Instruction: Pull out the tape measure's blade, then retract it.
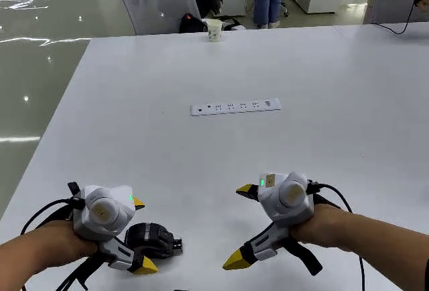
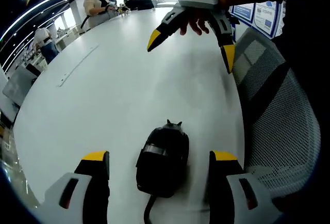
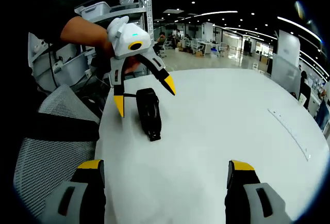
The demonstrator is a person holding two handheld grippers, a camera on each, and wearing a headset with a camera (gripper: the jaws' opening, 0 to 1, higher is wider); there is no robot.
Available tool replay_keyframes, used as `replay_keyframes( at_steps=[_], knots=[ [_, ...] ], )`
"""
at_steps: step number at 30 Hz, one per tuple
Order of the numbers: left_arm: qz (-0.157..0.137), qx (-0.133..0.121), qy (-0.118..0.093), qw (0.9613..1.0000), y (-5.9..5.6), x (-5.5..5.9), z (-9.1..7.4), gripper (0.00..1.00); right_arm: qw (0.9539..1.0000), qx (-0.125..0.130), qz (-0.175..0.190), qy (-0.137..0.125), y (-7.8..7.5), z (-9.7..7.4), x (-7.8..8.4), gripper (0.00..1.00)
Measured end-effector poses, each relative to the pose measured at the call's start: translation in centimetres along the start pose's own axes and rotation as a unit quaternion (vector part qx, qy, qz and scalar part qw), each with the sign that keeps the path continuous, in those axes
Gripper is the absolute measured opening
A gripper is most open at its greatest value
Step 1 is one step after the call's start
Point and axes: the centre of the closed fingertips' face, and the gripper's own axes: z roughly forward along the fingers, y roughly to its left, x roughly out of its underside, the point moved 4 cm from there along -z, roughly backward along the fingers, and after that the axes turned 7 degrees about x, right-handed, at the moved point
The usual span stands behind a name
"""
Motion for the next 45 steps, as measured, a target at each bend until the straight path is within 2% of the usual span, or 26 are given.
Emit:
replay_keyframes(
  at_steps=[2,7,10,14,16,17,18,22,24,32,34,38,42,45],
  knots=[
    [-0.001,0.005,0.011,0.9999,-0.1,0.2,0.1,0.69,1.0,-0.006,0.002,-0.001,0.2,0.6,-0.3,0.99],
    [0.006,0.022,0.023,0.9995,-0.4,0.6,0.5,0.61,0.9999,-0.012,0.0,0.004,0.4,1.9,-0.6,0.97],
    [0.02,0.017,0.027,0.9993,-0.2,0.4,0.8,0.52,0.9999,-0.006,-0.012,0.002,0.2,2.3,-0.8,0.9],
    [0.027,0.016,0.04,0.9987,0.0,0.4,1.1,0.34,0.9998,-0.012,-0.011,0.006,0.2,2.9,-0.9,0.89],
    [0.032,0.022,0.039,0.9985,-0.1,0.4,1.0,0.33,0.9998,-0.015,-0.009,0.008,0.3,3.0,-0.9,0.89],
    [0.016,0.028,0.035,0.9989,0.0,0.4,1.0,0.33,0.9998,-0.018,-0.008,0.009,0.4,3.1,-0.8,0.88],
    [0.013,0.028,0.033,0.999,0.1,0.5,1.0,0.33,0.9997,-0.02,-0.008,0.01,0.4,3.2,-0.8,0.87],
    [0.016,0.029,0.048,0.9983,-0.1,0.4,1.2,0.33,0.9996,-0.023,-0.006,0.014,0.3,3.9,-0.8,0.83],
    [0.019,0.024,0.047,0.9984,-0.2,0.4,1.2,0.33,0.9995,-0.025,0.015,0.009,0.2,4.4,-0.9,0.77],
    [0.015,0.022,0.043,0.9987,-0.2,0.5,1.3,0.33,0.9984,-0.047,-0.025,0.018,1.7,6.1,-1.1,0.67],
    [0.014,0.024,0.04,0.9988,-0.1,0.5,1.2,0.33,0.997,-0.052,-0.051,0.024,2.0,6.5,-1.1,0.63],
    [0.017,0.022,0.035,0.999,-0.1,0.6,1.3,0.33,0.9963,-0.06,-0.05,0.034,2.3,7.3,-0.8,0.59],
    [0.013,0.018,0.024,0.9995,-0.2,0.6,1.2,0.33,0.9933,-0.072,-0.069,0.059,2.5,7.9,0.1,0.53],
    [0.008,0.021,0.022,0.9995,-0.1,0.6,1.2,0.33,0.9928,-0.073,-0.073,0.061,2.5,8.2,0.0,0.48]
  ],
)
